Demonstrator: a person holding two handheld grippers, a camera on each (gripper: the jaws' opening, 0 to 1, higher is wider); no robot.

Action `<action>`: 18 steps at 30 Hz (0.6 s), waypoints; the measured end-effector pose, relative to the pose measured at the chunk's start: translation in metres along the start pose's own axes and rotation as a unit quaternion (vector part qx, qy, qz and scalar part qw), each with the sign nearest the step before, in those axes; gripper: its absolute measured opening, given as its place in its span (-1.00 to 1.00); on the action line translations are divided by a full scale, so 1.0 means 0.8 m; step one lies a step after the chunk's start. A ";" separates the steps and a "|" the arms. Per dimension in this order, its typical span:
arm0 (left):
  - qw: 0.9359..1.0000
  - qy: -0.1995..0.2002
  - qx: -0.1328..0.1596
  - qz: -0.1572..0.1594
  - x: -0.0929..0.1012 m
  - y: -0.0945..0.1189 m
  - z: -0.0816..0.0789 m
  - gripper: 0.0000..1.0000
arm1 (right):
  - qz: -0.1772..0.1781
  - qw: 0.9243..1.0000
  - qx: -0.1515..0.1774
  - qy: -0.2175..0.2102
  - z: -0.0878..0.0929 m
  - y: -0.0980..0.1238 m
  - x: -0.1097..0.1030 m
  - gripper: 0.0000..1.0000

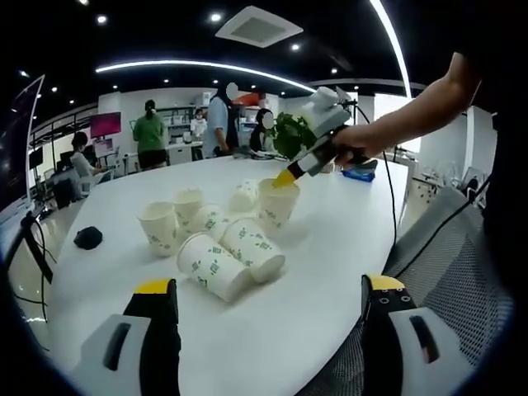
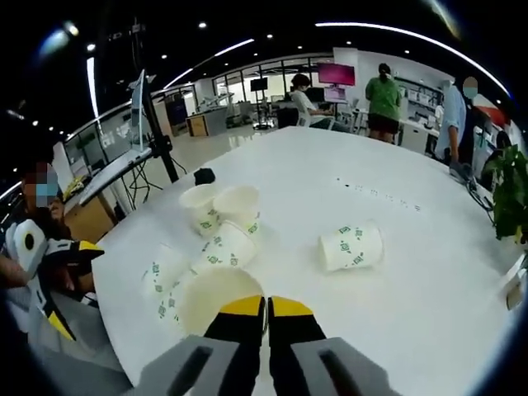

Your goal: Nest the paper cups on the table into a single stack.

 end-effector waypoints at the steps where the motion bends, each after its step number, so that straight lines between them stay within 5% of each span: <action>1: 1.000 0.000 0.001 0.000 0.000 0.000 0.000 0.84 | -0.002 1.000 -0.001 -0.001 0.002 0.003 -0.002 -1.00; 18: 1.000 0.000 0.003 0.003 0.000 0.002 0.000 0.84 | -0.030 0.999 -0.031 -0.031 0.037 0.024 -0.036 -1.00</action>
Point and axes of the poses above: the point that each gripper's makers call its tool centre point, and the gripper's own axes: y roughly backward along the fingers, x roughly to its right, z roughly out of its underside, the point moved 8 cm from there along y, roughly backward along the fingers
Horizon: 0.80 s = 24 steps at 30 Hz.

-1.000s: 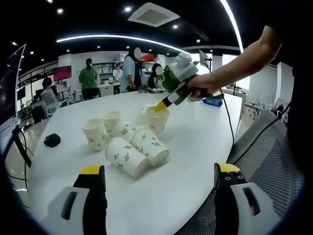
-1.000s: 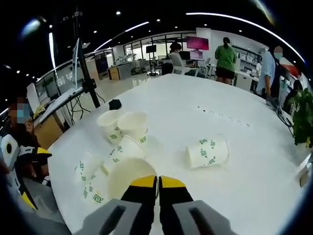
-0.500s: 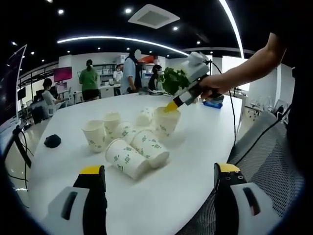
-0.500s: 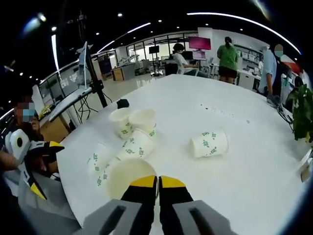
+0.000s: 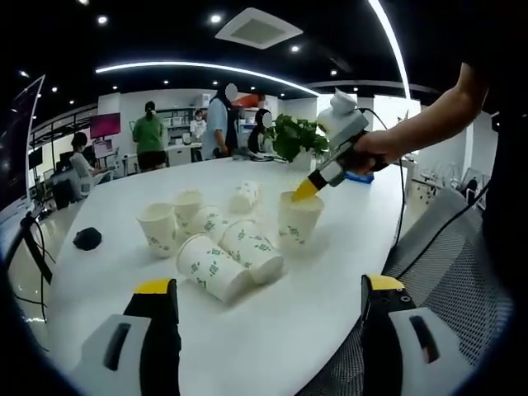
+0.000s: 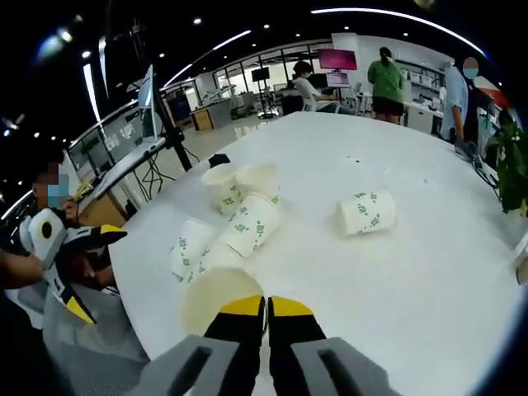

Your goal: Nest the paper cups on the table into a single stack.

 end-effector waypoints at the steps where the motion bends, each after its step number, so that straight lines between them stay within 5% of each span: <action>1: 1.000 0.000 0.000 0.000 0.000 0.000 0.000 0.83 | -0.001 1.000 -0.001 -0.002 0.002 0.001 -0.002 -1.00; 24: 1.000 -0.001 -0.003 0.001 0.002 0.002 -0.001 0.81 | -0.038 0.999 -0.030 -0.024 0.028 -0.011 -0.044 -1.00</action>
Point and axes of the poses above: the point that each gripper's makers call its tool centre point, and the gripper's own axes: y roughly backward along the fingers, x roughly to its right, z roughly out of its underside, the point moved 8 cm from there along y, roughly backward along the fingers
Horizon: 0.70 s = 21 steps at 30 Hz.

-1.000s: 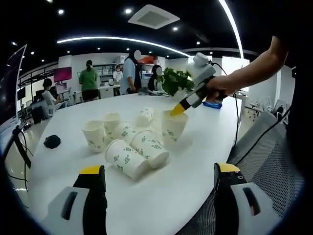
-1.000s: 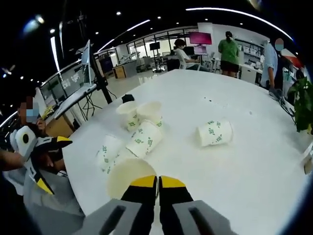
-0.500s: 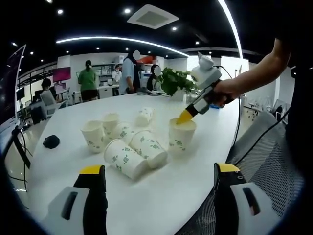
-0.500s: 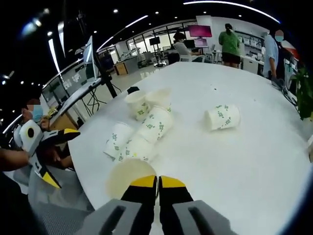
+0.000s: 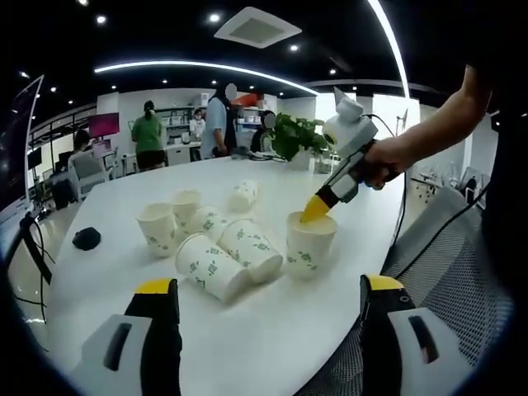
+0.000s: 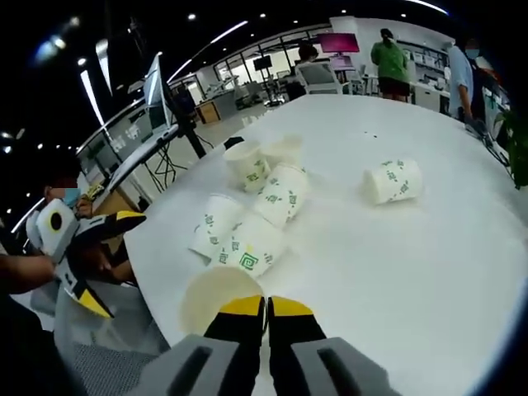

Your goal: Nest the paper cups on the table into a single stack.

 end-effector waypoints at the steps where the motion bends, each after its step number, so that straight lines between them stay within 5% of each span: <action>1: 1.000 0.000 0.000 0.000 0.000 0.000 0.000 0.81 | 0.000 1.000 -0.001 0.000 -0.001 -0.003 0.002 -1.00; 21: 1.000 0.003 -0.002 -0.002 -0.001 -0.002 -0.001 0.79 | -0.009 1.000 0.015 -0.001 -0.001 -0.005 0.000 -0.92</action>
Point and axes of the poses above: the point that each gripper's makers call its tool centre point, and the gripper's own axes: y roughly backward along the fingers, x roughly to its right, z roughly out of its underside, the point moved 8 cm from there along y, roughly backward along the fingers
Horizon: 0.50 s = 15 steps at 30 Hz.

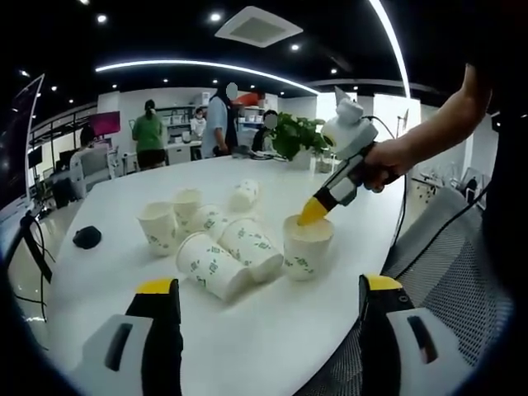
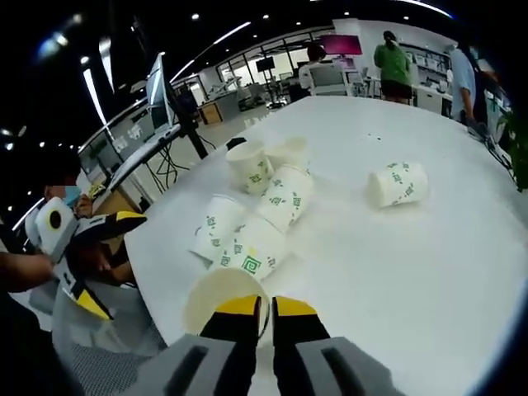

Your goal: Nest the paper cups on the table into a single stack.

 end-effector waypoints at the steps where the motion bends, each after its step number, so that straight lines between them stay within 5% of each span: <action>1: 1.000 0.001 0.000 0.000 0.000 0.000 0.000 0.79 | 0.001 1.000 0.002 -0.001 0.000 0.001 0.000 -0.89; 15: 1.000 0.000 -0.009 0.006 0.002 -0.002 0.002 0.80 | 0.002 0.998 0.065 -0.008 -0.006 0.015 0.009 -0.50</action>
Point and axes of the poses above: the point that each gripper's makers call its tool centre point, and the gripper's own axes: y roughly backward along the fingers, x roughly to its right, z roughly out of its underside, the point moved 8 cm from there along y, roughly backward along the fingers
